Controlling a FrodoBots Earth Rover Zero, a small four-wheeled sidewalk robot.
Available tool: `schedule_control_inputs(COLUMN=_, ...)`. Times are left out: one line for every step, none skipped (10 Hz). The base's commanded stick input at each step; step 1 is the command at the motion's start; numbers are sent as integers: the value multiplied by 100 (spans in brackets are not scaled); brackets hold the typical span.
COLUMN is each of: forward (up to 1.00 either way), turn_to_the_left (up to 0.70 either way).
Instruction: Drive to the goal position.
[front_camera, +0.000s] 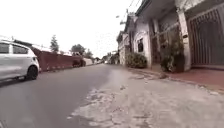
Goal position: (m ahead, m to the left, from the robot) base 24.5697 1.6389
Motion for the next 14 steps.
schedule_control_inputs(forward=70, turn_to_the_left=0)
schedule_control_inputs(forward=70, turn_to_the_left=0)
schedule_control_inputs(forward=70, turn_to_the_left=0)
schedule_control_inputs(forward=70, turn_to_the_left=0)
schedule_control_inputs(forward=70, turn_to_the_left=0)
schedule_control_inputs(forward=70, turn_to_the_left=0)
schedule_control_inputs(forward=70, turn_to_the_left=0)
schedule_control_inputs(forward=70, turn_to_the_left=0)
schedule_control_inputs(forward=70, turn_to_the_left=0)
schedule_control_inputs(forward=70, turn_to_the_left=0)
schedule_control_inputs(forward=70, turn_to_the_left=0)
schedule_control_inputs(forward=70, turn_to_the_left=0)
schedule_control_inputs(forward=70, turn_to_the_left=0)
schedule_control_inputs(forward=70, turn_to_the_left=0)
